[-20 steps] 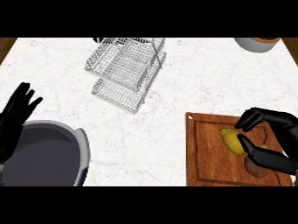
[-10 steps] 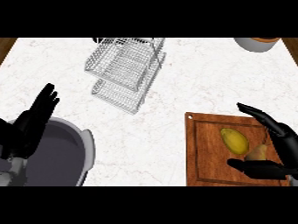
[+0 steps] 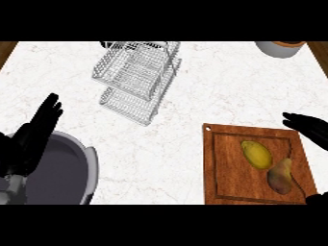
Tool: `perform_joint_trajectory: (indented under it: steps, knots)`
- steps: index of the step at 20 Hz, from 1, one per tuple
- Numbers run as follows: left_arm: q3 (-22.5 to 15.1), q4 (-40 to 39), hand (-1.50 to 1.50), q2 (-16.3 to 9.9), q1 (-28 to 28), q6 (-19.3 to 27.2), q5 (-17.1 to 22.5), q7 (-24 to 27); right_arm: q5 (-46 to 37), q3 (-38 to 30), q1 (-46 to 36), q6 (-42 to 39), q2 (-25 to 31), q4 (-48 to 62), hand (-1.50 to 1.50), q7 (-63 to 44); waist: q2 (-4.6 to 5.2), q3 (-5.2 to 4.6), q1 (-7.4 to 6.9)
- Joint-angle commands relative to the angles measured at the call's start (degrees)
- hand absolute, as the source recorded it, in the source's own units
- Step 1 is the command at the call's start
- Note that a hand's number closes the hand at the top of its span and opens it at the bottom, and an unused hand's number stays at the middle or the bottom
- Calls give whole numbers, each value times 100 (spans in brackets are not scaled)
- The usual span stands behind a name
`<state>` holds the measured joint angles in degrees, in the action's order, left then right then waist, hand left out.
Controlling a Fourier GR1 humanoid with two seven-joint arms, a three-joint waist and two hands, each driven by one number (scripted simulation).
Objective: Pick the lemon from the cutting board and place it in the tiered basket
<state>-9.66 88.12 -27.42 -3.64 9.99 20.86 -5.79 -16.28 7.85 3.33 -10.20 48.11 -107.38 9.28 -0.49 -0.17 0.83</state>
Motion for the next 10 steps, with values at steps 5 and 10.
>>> perform_joint_trajectory:
  steps: [5,10]
  knots:
    - [-37,-343,0,245,-187,-100,-133,20,-375,654,-1,-1323,459,-1629,-150,-2077,39,7,-28]
    - [221,298,0,101,308,-337,-137,-233,-958,826,-260,-1298,-421,-1117,-150,-2440,46,17,-110]
